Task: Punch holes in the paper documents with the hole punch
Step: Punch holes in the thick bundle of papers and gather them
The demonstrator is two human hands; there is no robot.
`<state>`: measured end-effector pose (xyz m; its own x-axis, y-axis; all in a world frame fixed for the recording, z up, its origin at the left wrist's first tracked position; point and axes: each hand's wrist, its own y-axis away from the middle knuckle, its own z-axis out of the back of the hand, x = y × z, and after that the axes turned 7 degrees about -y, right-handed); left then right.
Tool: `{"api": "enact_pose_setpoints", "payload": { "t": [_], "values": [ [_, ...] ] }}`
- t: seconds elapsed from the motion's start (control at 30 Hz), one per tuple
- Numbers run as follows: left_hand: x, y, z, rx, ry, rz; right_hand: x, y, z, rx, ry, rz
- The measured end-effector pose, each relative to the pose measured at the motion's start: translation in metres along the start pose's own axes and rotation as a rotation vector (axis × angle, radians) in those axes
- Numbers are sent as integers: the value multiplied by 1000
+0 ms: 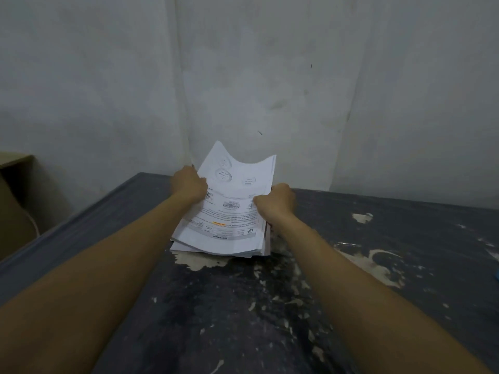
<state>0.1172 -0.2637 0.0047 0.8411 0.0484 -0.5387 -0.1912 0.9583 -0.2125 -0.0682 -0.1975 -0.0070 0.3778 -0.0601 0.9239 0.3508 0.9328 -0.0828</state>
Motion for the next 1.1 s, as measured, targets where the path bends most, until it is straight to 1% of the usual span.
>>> {"api": "enact_pose_setpoints", "payload": {
  "t": [0.07, 0.17, 0.23, 0.33, 0.43, 0.53, 0.6, 0.7, 0.77, 0.9, 0.97, 1.03, 1.1],
  "values": [
    [4, -6, -14, 4, -83, 12, -3, -5, -9, -15, 109, -4],
    [12, -14, -32, 44, -211, 19, -8, -13, -19, -12, 359, -49],
    [18, -18, -39, 93, -281, 48, -12, -20, -26, 29, 377, -116],
    [26, -18, -48, 119, -301, 68, -17, -30, -30, 42, 287, -178],
    [30, -17, -54, 102, -297, 50, -19, -41, -26, 44, 104, -212],
    [23, -19, -53, 127, -273, 44, -18, -47, -21, 48, -55, -267],
    [16, -21, -50, 151, -260, 61, -18, -49, -22, 41, -109, -291],
    [11, -26, -49, 186, -212, 105, -17, -53, -29, 21, -168, -338],
    [10, -27, -48, 208, -178, 116, -21, -59, -30, 38, -211, -370],
    [14, -27, -46, 230, -77, 150, -20, -45, -25, 143, -314, -426],
    [17, -26, -44, 214, -14, 173, -23, -41, -20, 176, -378, -423],
    [19, -26, -39, 188, 138, 216, -25, -37, -14, 180, -433, -404],
    [17, -22, -31, 205, 393, 270, -24, -35, -4, 172, -471, -361]
  ]
}}
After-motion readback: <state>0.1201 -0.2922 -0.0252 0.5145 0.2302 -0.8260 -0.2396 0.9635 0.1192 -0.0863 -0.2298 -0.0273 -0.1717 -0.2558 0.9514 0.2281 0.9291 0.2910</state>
